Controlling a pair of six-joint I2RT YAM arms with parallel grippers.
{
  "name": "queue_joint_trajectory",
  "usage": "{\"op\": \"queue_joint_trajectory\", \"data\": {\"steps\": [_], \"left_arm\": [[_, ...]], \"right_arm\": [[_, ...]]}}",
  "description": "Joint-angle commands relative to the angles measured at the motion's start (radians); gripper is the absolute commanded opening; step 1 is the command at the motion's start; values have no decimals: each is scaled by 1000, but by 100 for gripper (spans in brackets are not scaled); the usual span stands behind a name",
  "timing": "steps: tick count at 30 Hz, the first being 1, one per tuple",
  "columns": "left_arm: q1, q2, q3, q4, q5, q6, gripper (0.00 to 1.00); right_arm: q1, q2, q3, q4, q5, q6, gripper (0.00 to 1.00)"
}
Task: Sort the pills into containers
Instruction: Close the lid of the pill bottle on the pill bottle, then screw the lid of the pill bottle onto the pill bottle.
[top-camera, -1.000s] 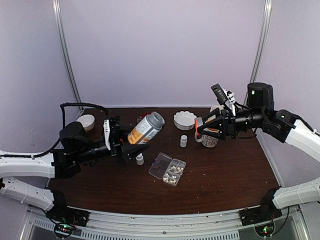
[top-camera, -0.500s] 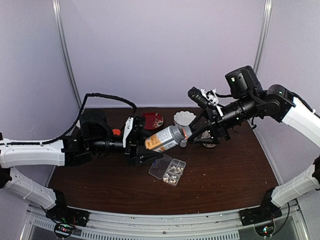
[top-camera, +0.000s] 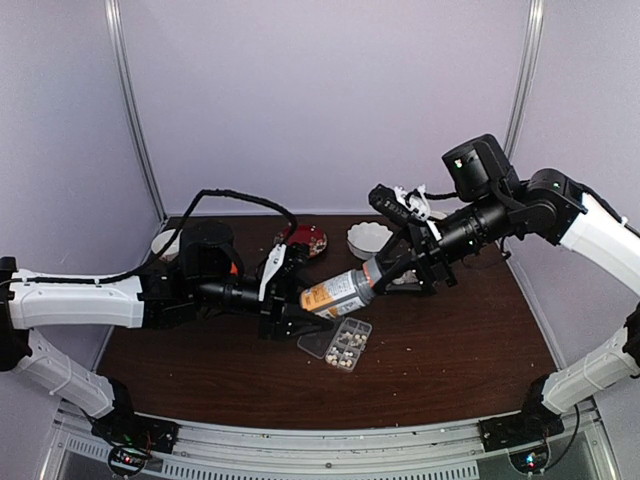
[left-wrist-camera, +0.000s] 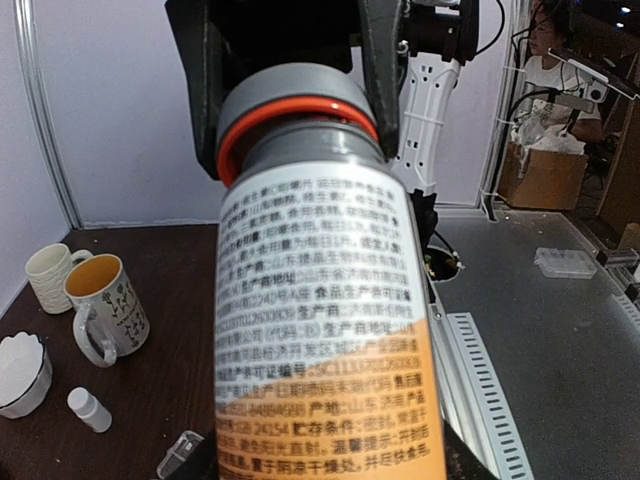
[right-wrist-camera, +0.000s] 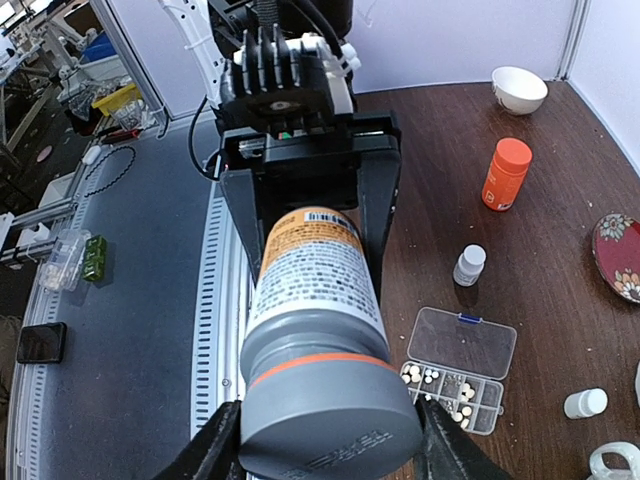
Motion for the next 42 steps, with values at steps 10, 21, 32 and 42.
{"op": "queue_joint_trajectory", "data": {"steps": [10, 21, 32, 42], "left_arm": [[2, 12, 66, 190, 97, -184, 0], [23, 18, 131, 262, 173, -457, 0], [25, 108, 140, 526, 252, -802, 0], [31, 269, 179, 858, 326, -1159, 0]], "right_arm": [[99, 4, -21, 5, 34, -145, 0], [138, -163, -259, 301, 66, -555, 0], [172, -183, -316, 436, 164, -894, 0], [212, -203, -383, 501, 238, -1052, 0]]}}
